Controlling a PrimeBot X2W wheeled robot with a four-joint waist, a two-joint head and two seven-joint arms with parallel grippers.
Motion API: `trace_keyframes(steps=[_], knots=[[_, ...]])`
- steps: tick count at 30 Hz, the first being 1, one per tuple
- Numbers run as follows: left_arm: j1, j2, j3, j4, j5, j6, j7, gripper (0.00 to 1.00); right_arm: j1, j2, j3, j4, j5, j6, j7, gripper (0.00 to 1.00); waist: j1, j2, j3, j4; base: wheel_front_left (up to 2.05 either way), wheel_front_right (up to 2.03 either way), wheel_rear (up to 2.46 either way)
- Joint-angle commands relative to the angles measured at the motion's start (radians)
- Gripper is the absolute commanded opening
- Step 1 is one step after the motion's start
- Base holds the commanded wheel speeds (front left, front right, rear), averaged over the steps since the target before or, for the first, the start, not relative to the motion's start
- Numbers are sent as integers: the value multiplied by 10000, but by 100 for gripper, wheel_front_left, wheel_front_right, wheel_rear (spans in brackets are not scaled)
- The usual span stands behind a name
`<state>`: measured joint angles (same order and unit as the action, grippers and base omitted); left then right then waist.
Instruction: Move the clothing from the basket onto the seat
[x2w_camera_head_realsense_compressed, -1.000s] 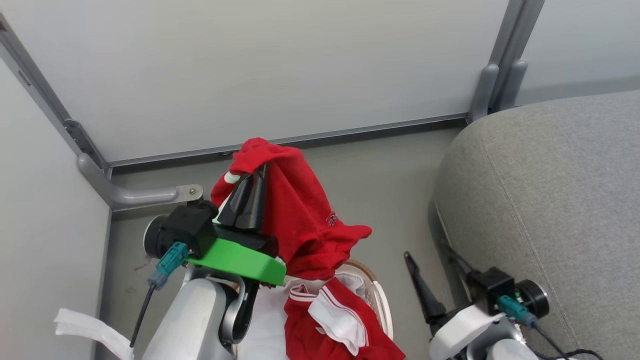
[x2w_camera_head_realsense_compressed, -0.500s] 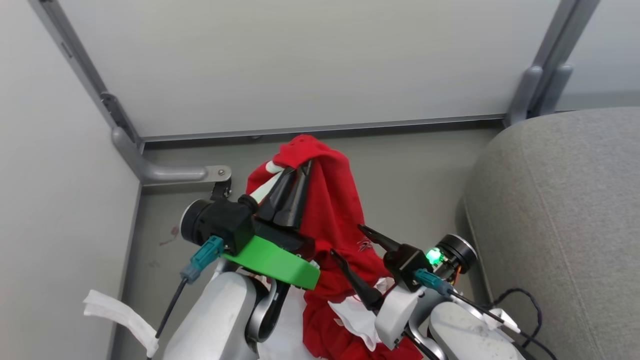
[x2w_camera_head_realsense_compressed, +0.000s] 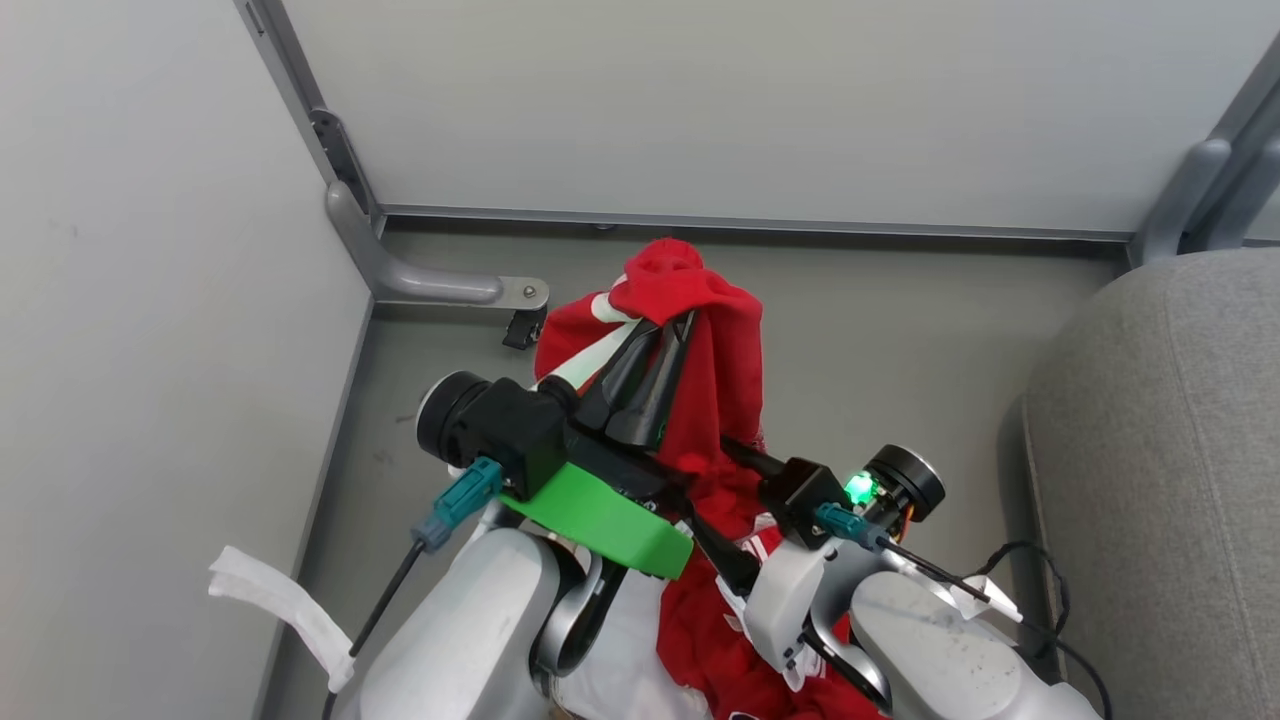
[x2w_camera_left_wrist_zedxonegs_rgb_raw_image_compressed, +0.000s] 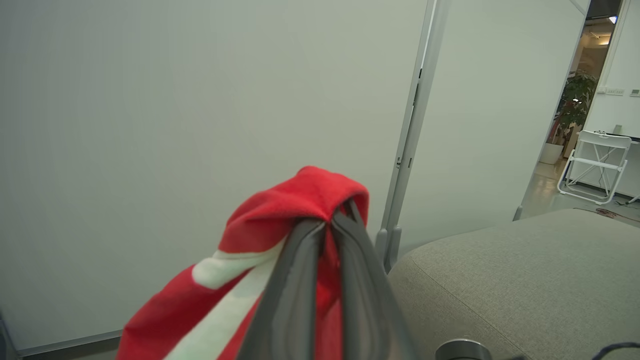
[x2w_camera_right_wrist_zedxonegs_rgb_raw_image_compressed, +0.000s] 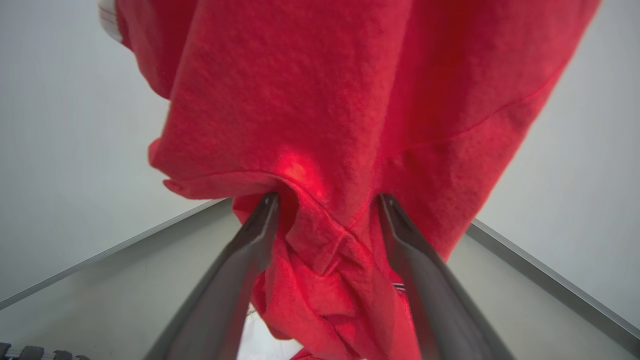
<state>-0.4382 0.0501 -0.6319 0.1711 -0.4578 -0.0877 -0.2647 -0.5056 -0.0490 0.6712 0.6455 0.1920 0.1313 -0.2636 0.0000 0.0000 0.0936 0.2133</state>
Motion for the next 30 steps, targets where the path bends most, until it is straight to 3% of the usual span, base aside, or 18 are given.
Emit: trace_keyframes(steps=[1, 6, 16, 21, 26, 27, 28, 29, 30], knots=[[-173, 14, -52, -40, -103, 38, 5, 0, -51, -47, 60, 132, 99, -10, -16, 0, 0, 0, 111, 177, 0, 0, 0], [-189, 14, -62, -15, -147, 162, 5, 0, 97, -54, -181, 571, 501, -10, -16, 0, 0, 0, 112, 202, 0, 0, 0], [113, 14, 696, 205, 83, 248, -4, 0, 1173, -62, -1367, 1037, 228, -10, -7, 0, 0, 0, 49, -337, 0, 0, 0], [274, 17, 1046, 381, 206, 216, -38, 0, 1606, -78, -2201, 790, 73, -12, -7, 0, 0, 0, -18, -663, 0, 0, 0], [498, 20, 1286, 701, 454, 207, -28, 0, 1928, -67, -3339, -409, 244, -12, -10, 0, 0, 0, -105, -1086, 0, 0, 0], [540, 22, 1317, 778, 533, 209, -24, 16, 1977, -70, -3560, -660, 257, -12, -10, 0, 0, 0, -115, -1178, 0, 0, 0], [610, 25, 1373, 879, 607, 215, -24, 45, 2053, -60, -3816, -1042, 306, -12, -10, 0, 0, 0, -138, -1317, 0, 0, 0], [697, 23, 1424, 998, 604, 218, -18, 100, 2142, -56, -4098, -1447, 385, -12, -10, 0, 0, 0, -161, -1456, 0, 0, 0], [735, 22, 1496, 1075, 620, 236, -15, 100, 2190, -60, -4293, -1740, 406, -12, -10, 0, 0, 0, -173, -1597, 0, 0, 0]])
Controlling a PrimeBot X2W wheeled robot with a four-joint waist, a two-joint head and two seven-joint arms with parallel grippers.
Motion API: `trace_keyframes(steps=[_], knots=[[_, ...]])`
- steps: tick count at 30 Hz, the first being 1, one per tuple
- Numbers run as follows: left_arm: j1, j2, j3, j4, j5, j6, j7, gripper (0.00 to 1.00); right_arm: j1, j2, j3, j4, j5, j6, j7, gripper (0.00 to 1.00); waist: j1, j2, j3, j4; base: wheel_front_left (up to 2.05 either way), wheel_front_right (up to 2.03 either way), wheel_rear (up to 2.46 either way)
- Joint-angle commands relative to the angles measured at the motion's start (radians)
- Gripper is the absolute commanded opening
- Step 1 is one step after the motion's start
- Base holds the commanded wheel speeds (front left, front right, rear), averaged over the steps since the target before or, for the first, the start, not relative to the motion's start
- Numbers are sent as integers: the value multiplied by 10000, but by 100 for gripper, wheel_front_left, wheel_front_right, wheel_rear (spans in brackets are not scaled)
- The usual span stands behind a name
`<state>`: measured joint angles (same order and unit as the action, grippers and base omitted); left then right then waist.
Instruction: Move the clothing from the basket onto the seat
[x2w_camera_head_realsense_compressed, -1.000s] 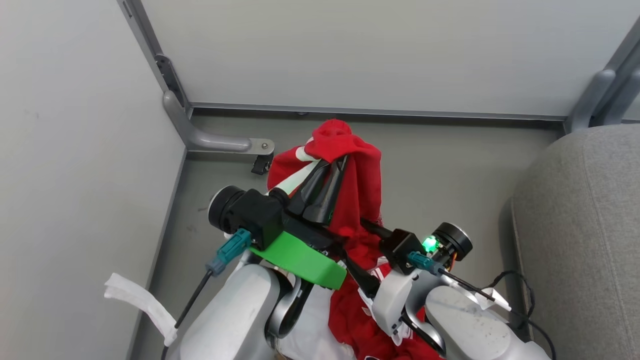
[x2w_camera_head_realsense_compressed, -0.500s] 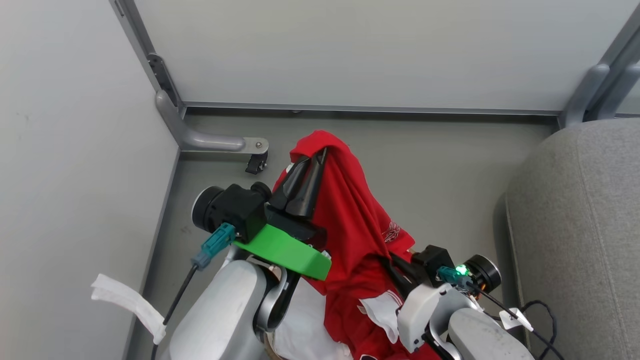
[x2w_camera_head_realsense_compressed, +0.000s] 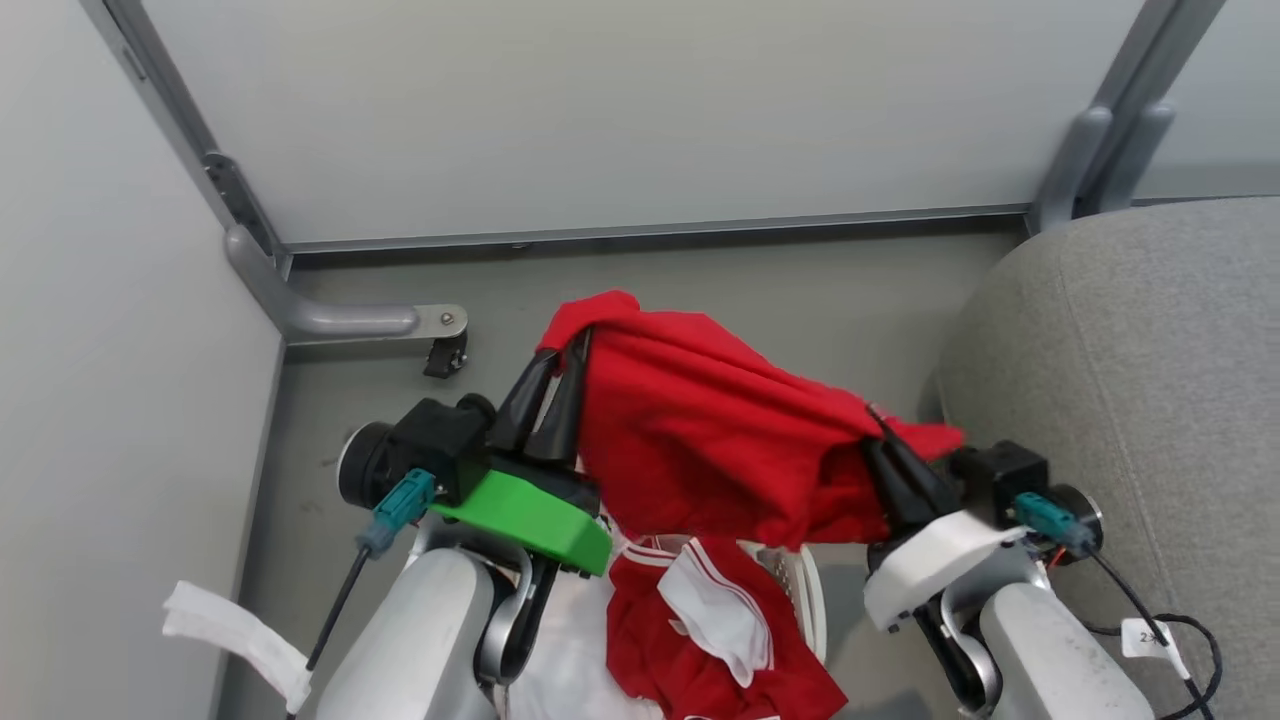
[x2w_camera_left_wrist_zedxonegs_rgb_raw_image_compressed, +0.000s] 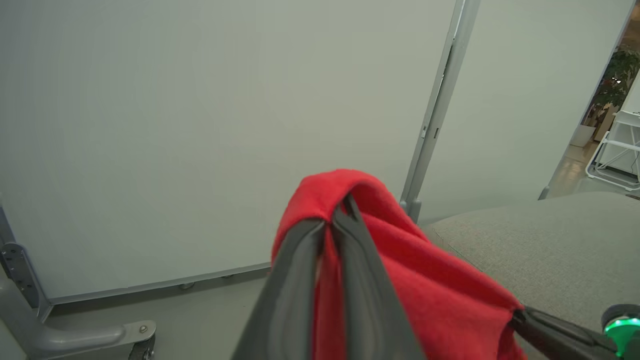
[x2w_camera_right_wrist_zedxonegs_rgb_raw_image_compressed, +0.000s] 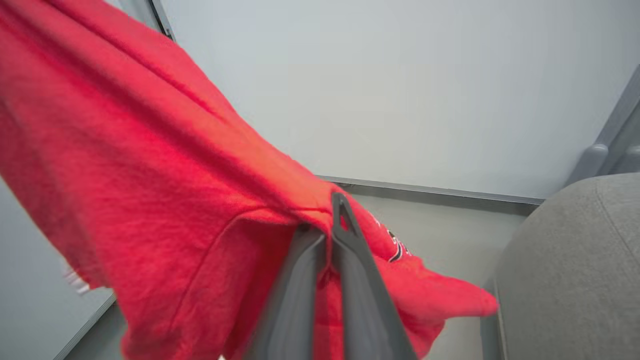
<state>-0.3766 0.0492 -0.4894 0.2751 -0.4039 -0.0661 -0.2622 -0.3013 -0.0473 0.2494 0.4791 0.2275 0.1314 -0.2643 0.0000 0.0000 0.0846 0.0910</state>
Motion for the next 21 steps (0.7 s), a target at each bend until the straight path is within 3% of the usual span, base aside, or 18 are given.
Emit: trace_keyframes(steps=[1, 9, 21], knots=[[158, 30, 162, 79, 118, 37, -39, 100, 188, -73, -234, -364, 80, -14, -4, 0, 0, 0, -88, -520, 0, 0, 0], [666, 27, 728, 523, 401, -76, -20, 100, 369, -67, -1367, -2284, 282, -12, -4, 0, 0, 0, -35, -2101, 0, 0, 0], [1045, 34, 1175, 413, 742, -202, -19, 100, 110, -60, -2313, -3215, 154, -12, -4, 0, 0, 0, 293, -4774, 0, 0, 0]])
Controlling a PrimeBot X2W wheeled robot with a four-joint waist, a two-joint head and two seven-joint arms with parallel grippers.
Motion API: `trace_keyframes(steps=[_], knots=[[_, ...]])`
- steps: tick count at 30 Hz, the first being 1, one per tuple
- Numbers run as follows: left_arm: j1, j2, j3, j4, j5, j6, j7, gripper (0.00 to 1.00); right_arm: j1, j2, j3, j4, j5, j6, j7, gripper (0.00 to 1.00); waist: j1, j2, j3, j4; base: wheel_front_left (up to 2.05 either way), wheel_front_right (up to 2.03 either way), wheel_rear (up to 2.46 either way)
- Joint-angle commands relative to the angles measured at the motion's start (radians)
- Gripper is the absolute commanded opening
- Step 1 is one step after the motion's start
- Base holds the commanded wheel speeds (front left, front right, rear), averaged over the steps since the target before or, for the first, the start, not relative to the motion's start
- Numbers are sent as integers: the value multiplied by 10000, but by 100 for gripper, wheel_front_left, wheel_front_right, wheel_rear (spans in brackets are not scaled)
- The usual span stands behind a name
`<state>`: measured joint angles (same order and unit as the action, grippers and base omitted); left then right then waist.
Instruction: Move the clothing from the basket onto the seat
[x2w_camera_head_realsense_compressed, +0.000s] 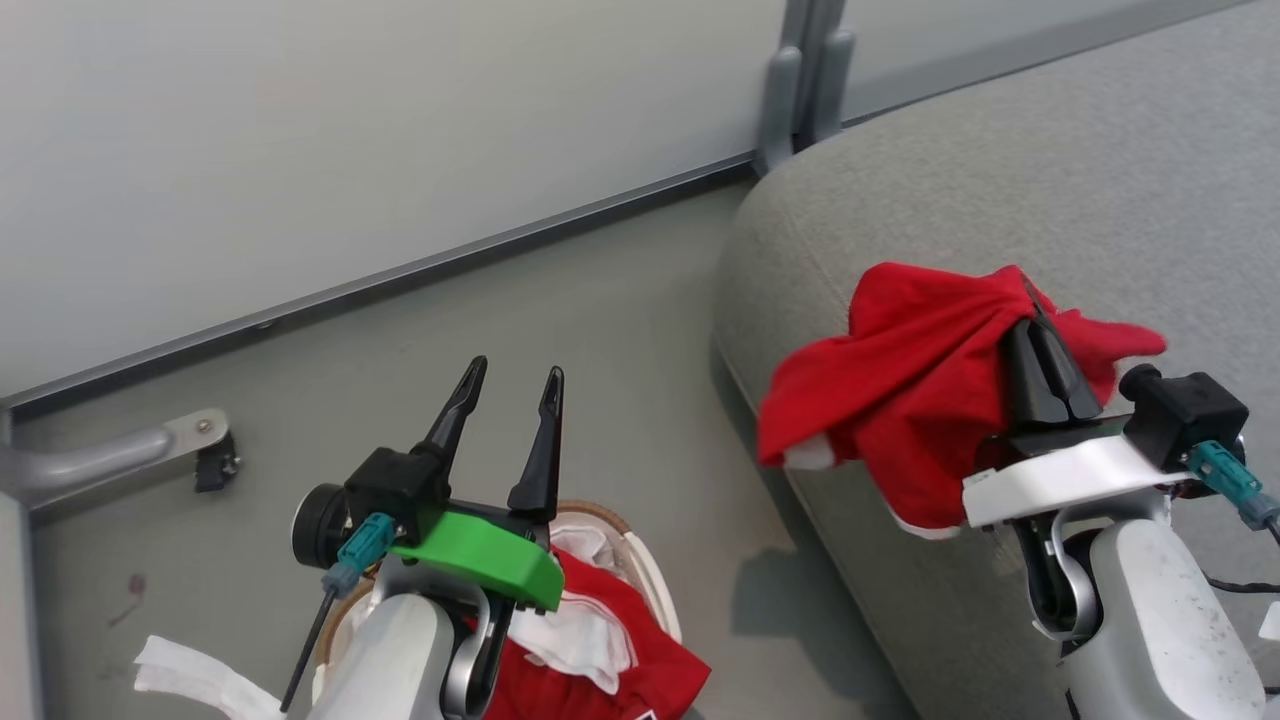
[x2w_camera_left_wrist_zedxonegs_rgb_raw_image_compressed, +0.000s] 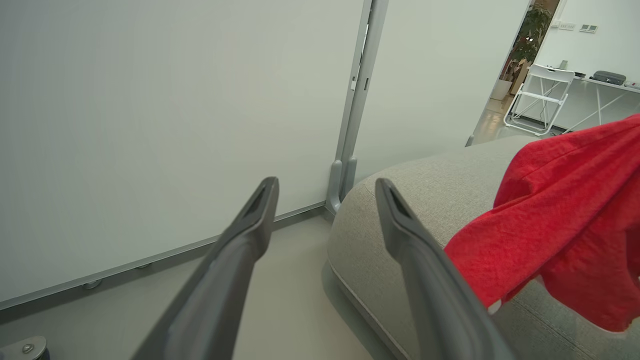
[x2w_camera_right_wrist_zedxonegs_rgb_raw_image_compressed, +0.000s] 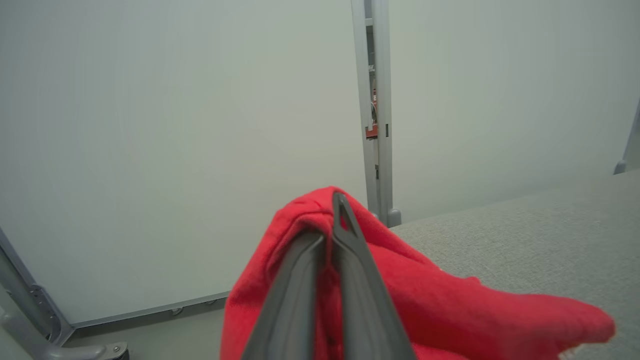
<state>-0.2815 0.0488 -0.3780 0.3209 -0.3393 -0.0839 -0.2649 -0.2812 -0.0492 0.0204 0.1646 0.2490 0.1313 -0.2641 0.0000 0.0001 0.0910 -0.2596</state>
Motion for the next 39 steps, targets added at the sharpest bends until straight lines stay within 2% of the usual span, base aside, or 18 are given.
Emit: trace_keyframes(steps=[1, 8, 11, 16, 24, 33, 39], knots=[[86, 40, 46, -53, 93, -31, 7, 100, -92, -38, -142, -97, -107, -10, -6, 0, 0, -1, 256, -1420, 0, 0, 0], [62, 44, -8, -85, 165, -61, 7, 100, -261, -30, -717, -240, -522, -10, -6, 0, 0, -1, 553, -2458, 0, 0, 0], [14, 44, -102, -108, 167, -82, 7, 100, -435, -119, -953, -284, -774, -10, -6, 0, 0, -1, 729, -2647, 0, 0, 0], [-168, 47, -254, -99, 268, -126, 8, 100, -987, -779, -1096, -107, -1119, -10, -6, 0, 0, -1, 1161, -2644, 0, 0, 0], [-591, 47, -510, 27, 662, -271, 7, 100, -2484, -2138, -1742, 825, -1752, -10, -6, 0, 0, -1, 2257, -1991, 0, 0, 0], [-1470, 53, -725, 28, 1161, -439, 7, 100, -4641, -2867, -2690, 2566, -2335, -10, -5, 0, 0, -1, 3968, -923, 0, 0, 0], [-2012, 140, -1002, 41, 1379, -469, 7, 100, -5990, -3094, -3204, 3399, -2943, -12, -5, 0, 0, -1, 4939, -272, 0, 0, 0]])
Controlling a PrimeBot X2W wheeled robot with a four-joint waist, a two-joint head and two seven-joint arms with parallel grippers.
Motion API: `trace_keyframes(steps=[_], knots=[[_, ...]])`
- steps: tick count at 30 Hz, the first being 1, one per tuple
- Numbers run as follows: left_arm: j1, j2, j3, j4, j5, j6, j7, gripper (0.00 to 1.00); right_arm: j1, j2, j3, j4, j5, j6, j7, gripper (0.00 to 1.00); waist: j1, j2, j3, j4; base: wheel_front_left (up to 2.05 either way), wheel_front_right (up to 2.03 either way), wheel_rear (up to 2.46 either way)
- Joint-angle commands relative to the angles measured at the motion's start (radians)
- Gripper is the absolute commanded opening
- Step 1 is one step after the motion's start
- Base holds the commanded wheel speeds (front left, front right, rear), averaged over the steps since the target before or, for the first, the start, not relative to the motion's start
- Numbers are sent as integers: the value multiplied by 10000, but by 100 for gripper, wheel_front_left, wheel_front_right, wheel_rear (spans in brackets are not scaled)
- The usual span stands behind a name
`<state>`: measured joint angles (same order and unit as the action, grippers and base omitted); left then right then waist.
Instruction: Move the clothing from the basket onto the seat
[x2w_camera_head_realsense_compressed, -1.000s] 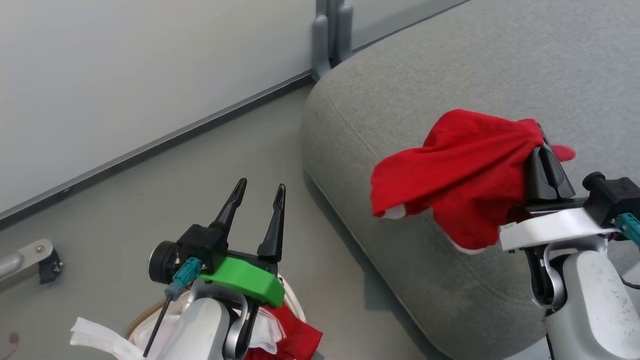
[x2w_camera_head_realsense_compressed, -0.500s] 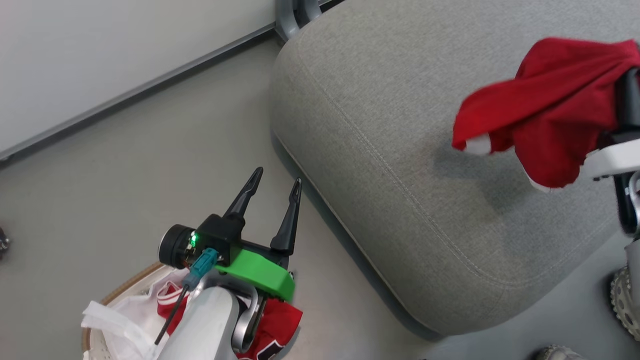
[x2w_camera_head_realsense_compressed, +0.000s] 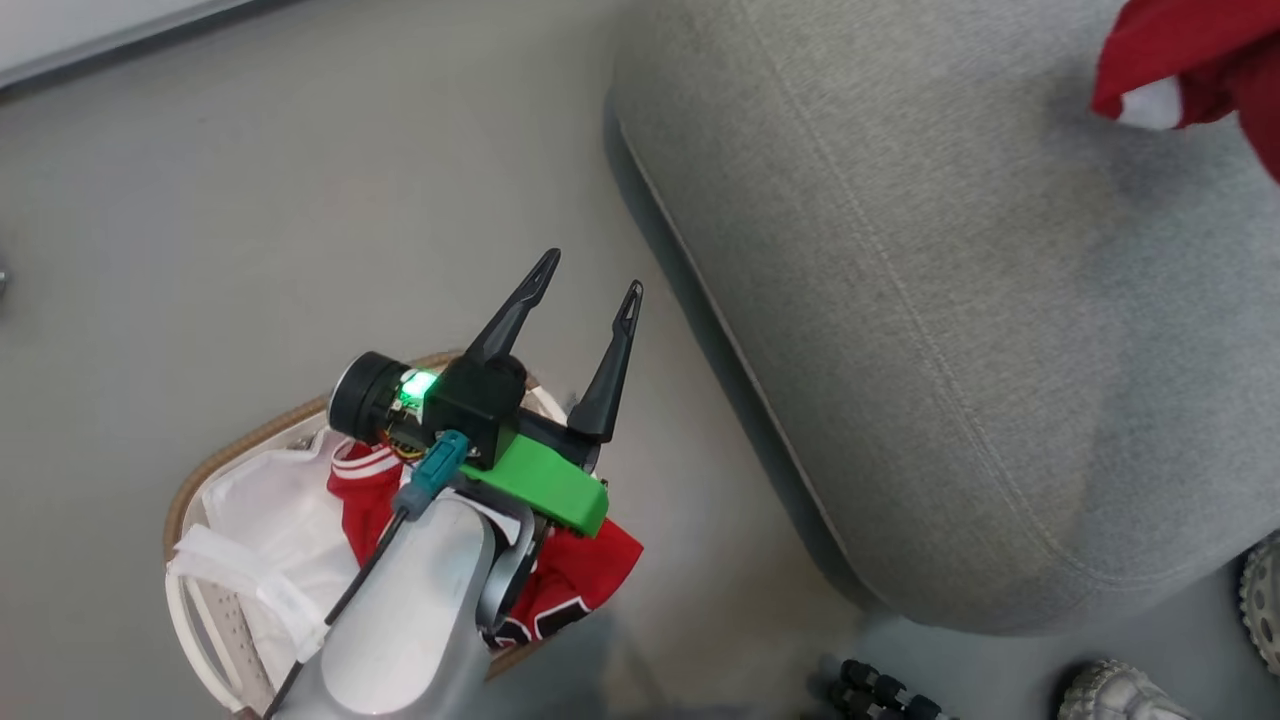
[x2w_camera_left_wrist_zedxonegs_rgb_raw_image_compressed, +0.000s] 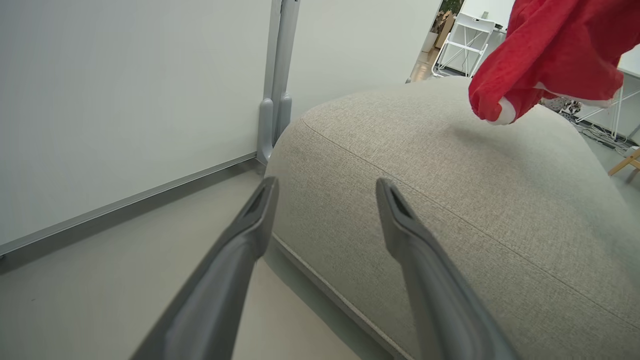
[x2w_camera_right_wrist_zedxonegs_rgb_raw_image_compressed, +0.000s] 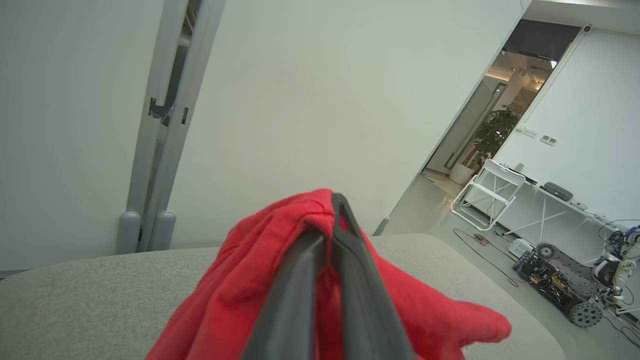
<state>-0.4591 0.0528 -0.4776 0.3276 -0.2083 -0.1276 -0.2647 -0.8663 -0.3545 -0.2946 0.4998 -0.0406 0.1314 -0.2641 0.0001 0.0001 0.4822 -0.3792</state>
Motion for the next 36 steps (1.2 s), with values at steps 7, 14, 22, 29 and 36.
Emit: trace_keyframes(steps=[7, 14, 22, 29, 36], knots=[[-630, 182, -396, -64, -98, -32, 5, 100, -1138, 170, -907, 904, -705, -12, -5, 0, -1, -1, 1669, 1535, 0, 0, 0], [-687, 237, -284, -2, -133, -33, 5, 100, -528, 935, -767, 998, -534, -14, -5, 0, -1, -1, 1726, 1741, 0, 0, 0], [-306, 226, -65, 249, -146, -34, 5, 100, 993, 1501, -684, 867, -40, -14, -5, 100, -1, -1, 1020, 1664, 0, 0, 0], [337, 95, 534, 401, -243, -34, 5, 100, 2753, 1617, -399, 212, 599, -12, -5, 100, -1, -1, -329, 1686, 0, 0, 0], [1116, 9, 1219, 459, -188, -24, 5, 100, 3881, 1881, 257, -539, 1226, -12, -5, 100, -1, -1, -1443, 2167, 0, 0, 0]])
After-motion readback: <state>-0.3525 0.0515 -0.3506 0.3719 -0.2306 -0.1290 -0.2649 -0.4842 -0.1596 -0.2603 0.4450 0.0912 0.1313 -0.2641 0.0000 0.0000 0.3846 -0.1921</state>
